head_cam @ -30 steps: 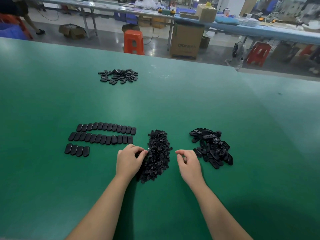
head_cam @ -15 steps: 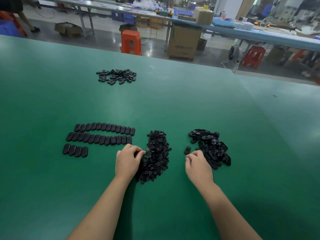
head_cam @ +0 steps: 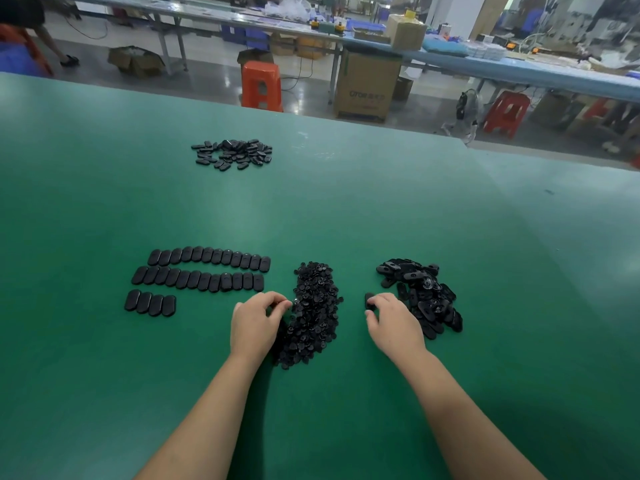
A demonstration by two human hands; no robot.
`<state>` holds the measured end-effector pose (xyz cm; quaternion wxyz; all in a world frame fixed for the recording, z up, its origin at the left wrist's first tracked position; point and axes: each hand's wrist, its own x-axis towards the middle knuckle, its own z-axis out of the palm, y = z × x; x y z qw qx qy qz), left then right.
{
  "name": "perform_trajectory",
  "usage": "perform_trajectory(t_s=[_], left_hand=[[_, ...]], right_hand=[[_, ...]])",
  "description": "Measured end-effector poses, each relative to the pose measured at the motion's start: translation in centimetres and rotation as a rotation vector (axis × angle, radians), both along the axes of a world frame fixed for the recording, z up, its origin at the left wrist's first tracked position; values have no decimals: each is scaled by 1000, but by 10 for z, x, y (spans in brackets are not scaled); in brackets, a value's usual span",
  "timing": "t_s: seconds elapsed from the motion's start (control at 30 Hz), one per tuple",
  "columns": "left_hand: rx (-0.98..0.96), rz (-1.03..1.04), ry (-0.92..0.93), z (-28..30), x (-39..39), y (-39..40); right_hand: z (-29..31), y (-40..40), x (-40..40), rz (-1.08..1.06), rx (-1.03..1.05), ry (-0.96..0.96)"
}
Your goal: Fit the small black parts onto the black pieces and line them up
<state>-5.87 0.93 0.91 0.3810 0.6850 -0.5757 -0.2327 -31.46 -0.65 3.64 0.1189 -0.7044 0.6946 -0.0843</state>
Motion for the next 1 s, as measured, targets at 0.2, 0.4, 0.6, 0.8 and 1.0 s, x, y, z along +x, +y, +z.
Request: perform_trajectory(t_s=[0.2,0.4,0.6,0.8,1.0], left_hand=[[5,-2,11,2,0,1],[16,-13,1,-1,0,0],[47,-26,26,-5,1,0],[-4,-38,13,-3,1,0],[12,2,50,-5,0,-1]], right_hand=[[1,0,6,-52,-3,-1],[4,-10,8,-167,146,-200],[0,-9,6,-183,142,-401],[-4,2,15,-321,87,-1112],[-16,12,26,-342,48,-1320]])
